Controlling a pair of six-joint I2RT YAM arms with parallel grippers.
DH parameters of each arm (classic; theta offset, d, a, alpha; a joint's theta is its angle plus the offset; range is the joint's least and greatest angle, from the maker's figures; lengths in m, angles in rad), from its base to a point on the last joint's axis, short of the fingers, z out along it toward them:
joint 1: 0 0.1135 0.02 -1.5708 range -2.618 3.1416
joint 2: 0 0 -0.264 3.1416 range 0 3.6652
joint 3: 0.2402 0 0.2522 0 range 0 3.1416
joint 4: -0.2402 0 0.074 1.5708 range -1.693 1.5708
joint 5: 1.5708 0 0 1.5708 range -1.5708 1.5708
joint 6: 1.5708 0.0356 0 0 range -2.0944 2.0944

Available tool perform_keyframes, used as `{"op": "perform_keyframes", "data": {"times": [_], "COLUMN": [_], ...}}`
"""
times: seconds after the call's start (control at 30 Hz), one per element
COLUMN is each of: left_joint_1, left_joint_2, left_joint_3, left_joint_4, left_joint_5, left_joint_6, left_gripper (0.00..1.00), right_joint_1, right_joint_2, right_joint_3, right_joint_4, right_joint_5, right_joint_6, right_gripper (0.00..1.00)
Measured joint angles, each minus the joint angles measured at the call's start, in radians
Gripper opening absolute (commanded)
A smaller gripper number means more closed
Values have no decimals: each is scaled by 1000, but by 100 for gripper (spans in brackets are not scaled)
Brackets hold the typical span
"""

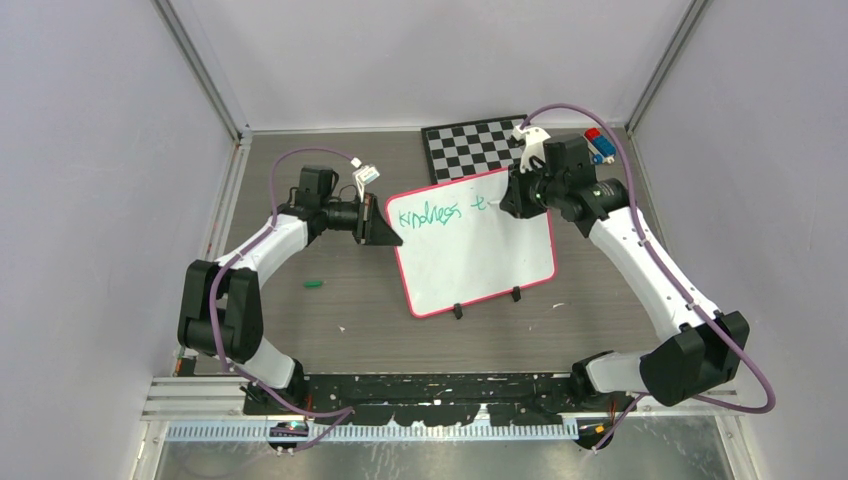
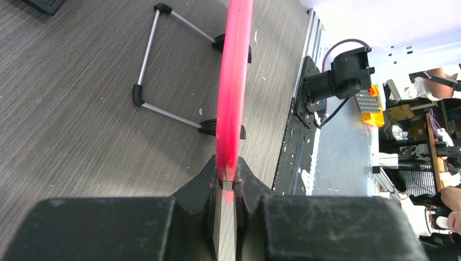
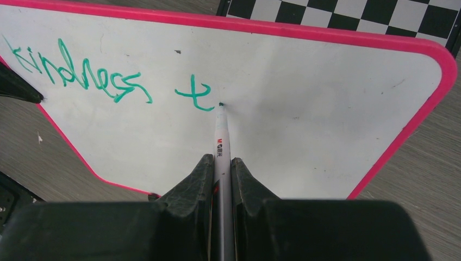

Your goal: Write a sentence on the whiteboard

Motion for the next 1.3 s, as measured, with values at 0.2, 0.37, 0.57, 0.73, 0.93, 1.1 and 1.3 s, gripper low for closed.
{"op": "perform_keyframes", "data": {"times": [0.2, 0.37, 0.57, 0.73, 0.93, 1.1, 1.3], "left_joint_1": [0, 0, 0, 0, 0, 0, 0], "left_joint_2": [0, 0, 0, 0, 1, 2, 2], "left_joint_3": [0, 0, 0, 0, 0, 0, 0], "left_joint_4": [-2, -3, -3, -3, -5, -5, -5], "left_joint_5": [0, 0, 0, 0, 0, 1, 1], "left_joint_6": [0, 0, 0, 0, 0, 0, 2], "left_gripper": [0, 0, 0, 0, 0, 0, 0], "right_joint_1": [0, -1, -4, -5, 3, 9, 11], "right_joint_2": [-1, -5, -5, -1, 8, 8, 8], "right_joint_3": [-18, -18, 3, 7, 7, 7, 7], "right_joint_4": [-6, -10, -11, 3, 6, 5, 4], "right_joint_5": [4, 25, 49, 45, 18, 2, -37], "right_joint_6": [-16, -30, -32, -26, -7, 0, 2], "right_gripper": [0, 0, 0, 0, 0, 0, 0]}}
